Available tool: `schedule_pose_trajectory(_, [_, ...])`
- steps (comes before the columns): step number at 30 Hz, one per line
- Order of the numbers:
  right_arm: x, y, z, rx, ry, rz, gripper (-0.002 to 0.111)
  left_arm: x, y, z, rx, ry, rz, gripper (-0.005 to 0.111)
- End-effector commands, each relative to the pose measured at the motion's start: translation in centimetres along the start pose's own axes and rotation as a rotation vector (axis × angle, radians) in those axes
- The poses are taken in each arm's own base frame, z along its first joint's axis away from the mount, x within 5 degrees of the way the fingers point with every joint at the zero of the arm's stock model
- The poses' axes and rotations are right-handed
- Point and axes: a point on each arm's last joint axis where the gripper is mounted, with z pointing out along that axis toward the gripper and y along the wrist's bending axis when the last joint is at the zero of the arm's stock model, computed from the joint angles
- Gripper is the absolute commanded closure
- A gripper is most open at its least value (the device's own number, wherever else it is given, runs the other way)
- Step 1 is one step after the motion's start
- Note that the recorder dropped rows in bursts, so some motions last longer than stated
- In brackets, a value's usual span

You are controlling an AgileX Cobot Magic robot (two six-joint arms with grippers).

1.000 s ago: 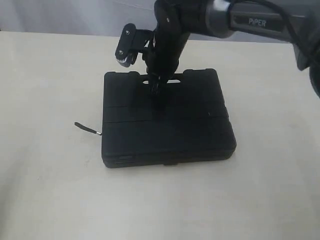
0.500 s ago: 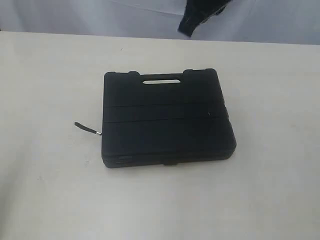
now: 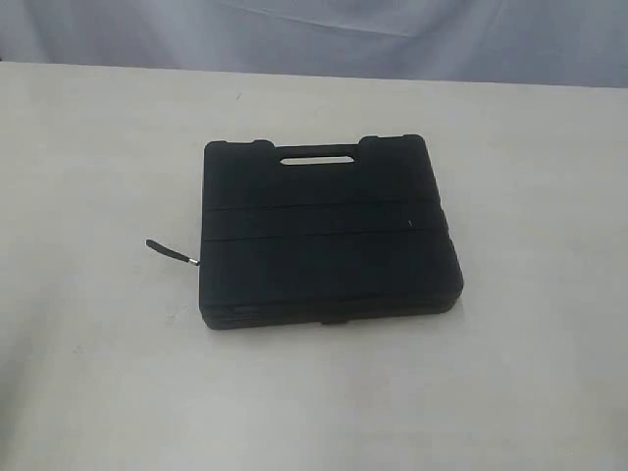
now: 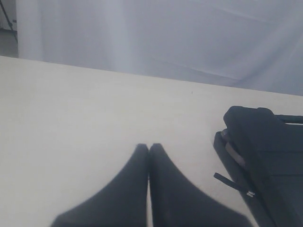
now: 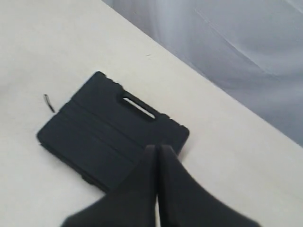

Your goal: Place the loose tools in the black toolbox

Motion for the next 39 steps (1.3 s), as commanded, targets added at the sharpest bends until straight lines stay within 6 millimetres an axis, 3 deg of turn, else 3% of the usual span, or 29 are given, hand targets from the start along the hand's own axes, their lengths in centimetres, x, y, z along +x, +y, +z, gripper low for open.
schedule_pose_trajectory(1, [4.4, 0.7, -2.5, -0.066, -0.167, 0.073, 0.109, -0.1, -0.1, 0.0, 0.007, 0.003, -0.007, 0.107])
schedule_pose_trajectory(7, [8.2, 1.7, -1.3, -0.091, -0.405, 0.090, 0.109, -0.1, -0.1, 0.0, 0.007, 0.003, -0.007, 0.107])
schedule_pose_trajectory(13, [11.5, 2.7, 0.4, -0.139, -0.339, 0.120, 0.109, -0.1, -0.1, 0.0, 0.007, 0.003, -0.007, 0.107])
schedule_pose_trajectory(19, [13.1, 3.0, 1.4, -0.140, -0.296, 0.112, 0.109, -0.1, -0.1, 0.0, 0.007, 0.003, -0.007, 0.107])
schedule_pose_trajectory(28, [13.4, 3.0, 1.3, -0.144, -0.289, 0.110, 0.109, -0.1, -0.1, 0.0, 0.007, 0.003, -0.007, 0.107])
schedule_pose_trajectory(33, [14.2, 2.5, -0.5, -0.118, -0.366, 0.129, 0.109, -0.1, -0.1, 0.0, 0.007, 0.003, -0.007, 0.107])
schedule_pose_trajectory(37, [16.4, 1.9, -1.5, 0.041, -0.429, 0.138, 0.109, -0.1, -0.1, 0.0, 0.007, 0.003, -0.007, 0.107])
schedule_pose_trajectory(39, [18.2, 2.2, -0.6, 0.113, -0.479, 0.162, 0.109, -0.1, -0.1, 0.0, 0.007, 0.003, -0.007, 0.107])
